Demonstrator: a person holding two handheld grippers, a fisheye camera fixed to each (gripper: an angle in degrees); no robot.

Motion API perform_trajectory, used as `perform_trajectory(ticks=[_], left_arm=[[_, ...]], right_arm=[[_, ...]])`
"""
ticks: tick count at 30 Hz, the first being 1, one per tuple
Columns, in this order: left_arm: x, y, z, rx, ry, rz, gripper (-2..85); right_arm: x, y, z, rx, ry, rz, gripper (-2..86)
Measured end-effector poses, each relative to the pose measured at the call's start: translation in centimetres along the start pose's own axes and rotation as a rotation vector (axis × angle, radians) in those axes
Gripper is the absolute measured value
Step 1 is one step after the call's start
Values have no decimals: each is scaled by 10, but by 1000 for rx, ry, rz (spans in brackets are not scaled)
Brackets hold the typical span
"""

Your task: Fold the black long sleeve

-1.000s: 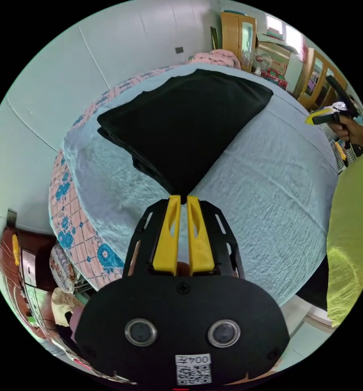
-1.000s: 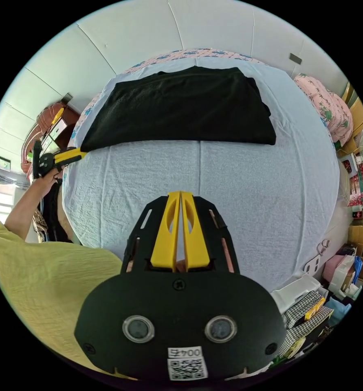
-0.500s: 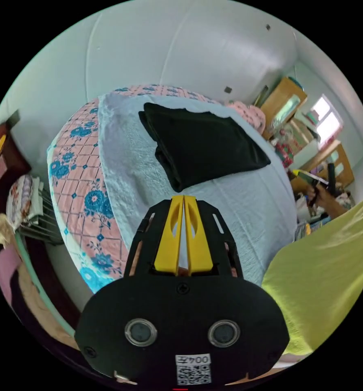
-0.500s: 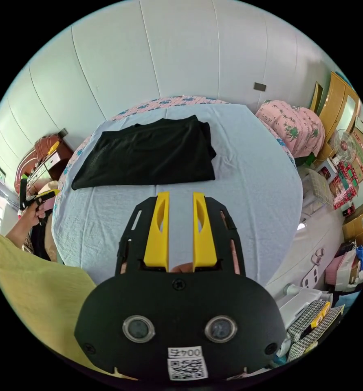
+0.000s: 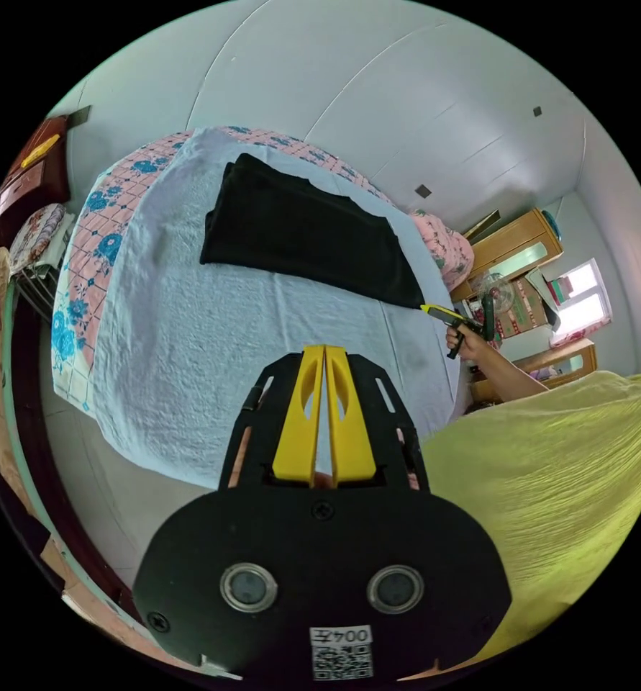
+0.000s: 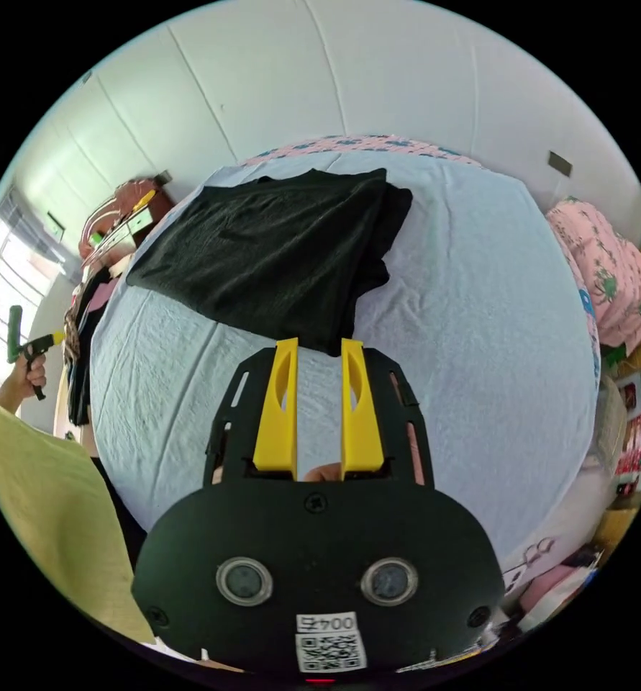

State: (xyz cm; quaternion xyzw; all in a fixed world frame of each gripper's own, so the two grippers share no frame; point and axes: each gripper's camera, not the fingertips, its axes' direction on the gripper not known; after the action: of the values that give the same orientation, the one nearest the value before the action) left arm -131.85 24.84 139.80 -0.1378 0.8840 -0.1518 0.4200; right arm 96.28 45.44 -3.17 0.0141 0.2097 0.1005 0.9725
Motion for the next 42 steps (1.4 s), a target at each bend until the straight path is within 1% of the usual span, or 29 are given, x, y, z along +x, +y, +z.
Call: perform_trajectory(ticks=[3,7,9,12,14,16,17,19,21,23,24,25,27,29,30,33,35,36,38,39,41,42], left_arm=[[17,-3,0,-16,-34,17,3],[27,-12,2,-32,-66,22,2],[27,-15,4,-32,-75,14,2],[24,-18,7,-30,-91,3,3],[19,-21,12,-34,-112,-5,3],[14,-24,16,-37,-123,-19,3],[12,-26,17,-37,-135,-24,3],[9,-28,21,-37,-151,-25,3],[5,-33,27,-48,-164,-20,3],[-3,-43,38,-60,-176,-11,3],[-6,-47,41,-63,-176,-6,3],[-11,-56,47,-65,-181,5,3],[-20,-74,56,-71,-188,29,3],[-35,-104,68,-82,-190,82,3],[-40,-112,71,-82,-190,97,3],[-65,-150,85,-88,-192,160,4],[-90,-183,98,-83,-184,187,5],[-96,-192,101,-80,-181,189,5],[-118,-227,113,-53,-181,201,9],[-123,-236,117,-48,-186,206,10],[-142,-274,134,-64,-209,229,20],[-145,-283,138,-68,-214,240,24]], right_arm=[[18,-8,7,-21,-30,-78,83],[36,-20,9,-45,-112,-139,39],[38,-26,4,-47,-101,-173,32],[37,-34,-18,6,-44,-235,31],[45,-34,0,-96,55,-238,37],[55,-30,21,-190,42,-216,42],[61,-32,16,-144,23,-179,53],[71,-42,8,-158,34,-123,61],[77,-51,-6,-102,65,-77,64],[79,-63,-18,-2,57,-51,67],[80,-67,-18,9,65,-48,67],[80,-74,-15,26,86,-46,66],[82,-84,-1,0,103,-49,69],[95,-91,27,-169,231,-37,69],[99,-90,29,-192,251,-30,69],[122,-85,6,-183,204,99,57],[125,-85,-20,-87,261,116,46],[124,-87,-24,-57,248,104,44],[121,-97,-27,31,122,55,49],[122,-101,-22,22,99,54,49],[137,-115,14,-138,57,90,45],[141,-119,17,-153,60,106,45]])
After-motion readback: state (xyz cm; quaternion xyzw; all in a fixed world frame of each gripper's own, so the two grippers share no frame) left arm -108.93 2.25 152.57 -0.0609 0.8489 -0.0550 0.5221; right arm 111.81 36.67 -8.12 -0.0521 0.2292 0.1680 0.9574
